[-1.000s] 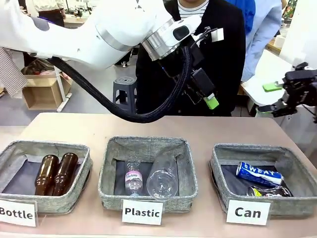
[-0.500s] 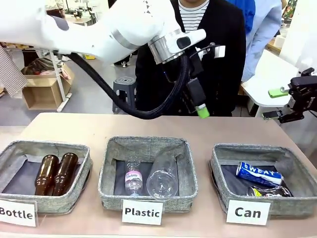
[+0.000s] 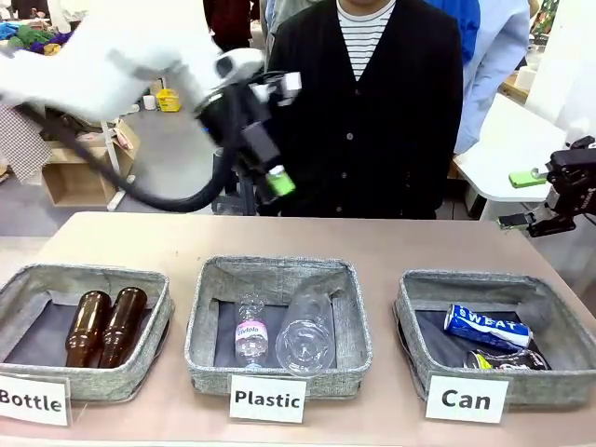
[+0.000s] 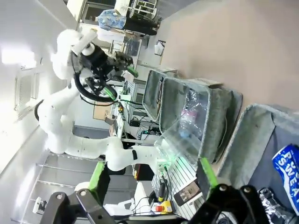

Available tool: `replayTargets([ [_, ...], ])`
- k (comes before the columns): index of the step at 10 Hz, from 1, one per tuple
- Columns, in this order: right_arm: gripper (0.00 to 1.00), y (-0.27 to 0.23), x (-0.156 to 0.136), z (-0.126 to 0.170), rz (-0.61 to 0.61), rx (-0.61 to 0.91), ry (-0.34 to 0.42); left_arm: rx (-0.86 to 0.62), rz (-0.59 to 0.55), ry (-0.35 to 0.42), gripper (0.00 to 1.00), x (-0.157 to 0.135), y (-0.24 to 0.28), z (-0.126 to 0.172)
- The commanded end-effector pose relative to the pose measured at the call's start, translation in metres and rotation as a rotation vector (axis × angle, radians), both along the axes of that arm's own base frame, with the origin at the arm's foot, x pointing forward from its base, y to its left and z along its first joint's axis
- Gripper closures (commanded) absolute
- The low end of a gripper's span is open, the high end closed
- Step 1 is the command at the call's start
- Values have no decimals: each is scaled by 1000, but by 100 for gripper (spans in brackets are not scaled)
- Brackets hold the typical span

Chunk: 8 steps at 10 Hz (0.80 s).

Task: Sort the can waste into the basket.
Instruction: Pick up the can waste from the table and place it in the right Fabric basket.

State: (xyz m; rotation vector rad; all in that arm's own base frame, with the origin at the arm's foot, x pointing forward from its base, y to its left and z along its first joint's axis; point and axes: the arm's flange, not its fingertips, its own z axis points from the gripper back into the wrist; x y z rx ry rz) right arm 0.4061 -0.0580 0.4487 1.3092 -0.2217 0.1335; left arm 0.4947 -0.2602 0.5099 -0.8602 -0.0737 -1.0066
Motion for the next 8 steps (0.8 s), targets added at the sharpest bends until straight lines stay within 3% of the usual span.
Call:
replayTargets([
  [1, 0, -1, 4, 8, -4, 41, 19, -92, 151, 12, 0, -89, 65, -51],
  [4, 0, -13, -4, -1, 54, 83, 104, -243, 408, 124, 0, -166, 151, -106],
  [6, 0, -11, -10, -9, 174, 42, 202, -339, 609, 152, 0, -173, 174, -132],
  [7, 0, -4, -9, -9, 67, 78, 87, -229, 403, 169, 0, -161, 162, -119],
  [8, 0, -4, -9, -9, 67, 78, 87, -229, 403, 169, 0, -161, 162, -119],
])
